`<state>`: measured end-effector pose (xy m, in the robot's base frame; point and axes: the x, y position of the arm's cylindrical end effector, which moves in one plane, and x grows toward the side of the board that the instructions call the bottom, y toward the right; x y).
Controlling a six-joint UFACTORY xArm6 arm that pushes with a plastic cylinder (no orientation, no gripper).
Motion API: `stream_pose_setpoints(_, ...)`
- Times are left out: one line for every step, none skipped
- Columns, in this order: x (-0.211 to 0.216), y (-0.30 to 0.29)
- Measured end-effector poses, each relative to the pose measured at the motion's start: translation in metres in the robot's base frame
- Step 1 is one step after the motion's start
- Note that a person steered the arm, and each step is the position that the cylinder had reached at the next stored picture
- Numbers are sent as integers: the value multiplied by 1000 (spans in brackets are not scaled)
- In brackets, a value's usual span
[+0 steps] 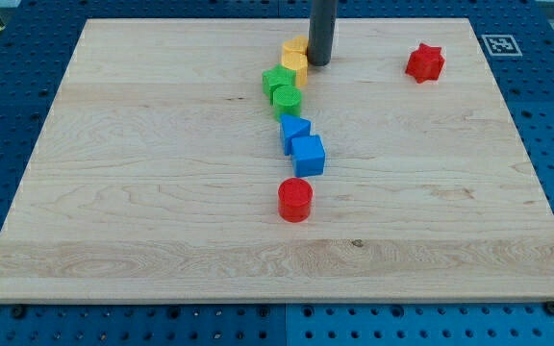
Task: Move the red star at the top center of the board
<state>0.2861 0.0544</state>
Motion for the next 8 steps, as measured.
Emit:
stream_pose_setpoints(2, 3)
stream_pose_setpoints(26, 40)
stream_pose_setpoints(61, 94)
stream_pose_setpoints(85, 169)
stream_pose_setpoints(70, 220)
stream_pose_setpoints(65, 223)
stream_pose_setpoints(53, 216)
stream_pose_setpoints(33, 202)
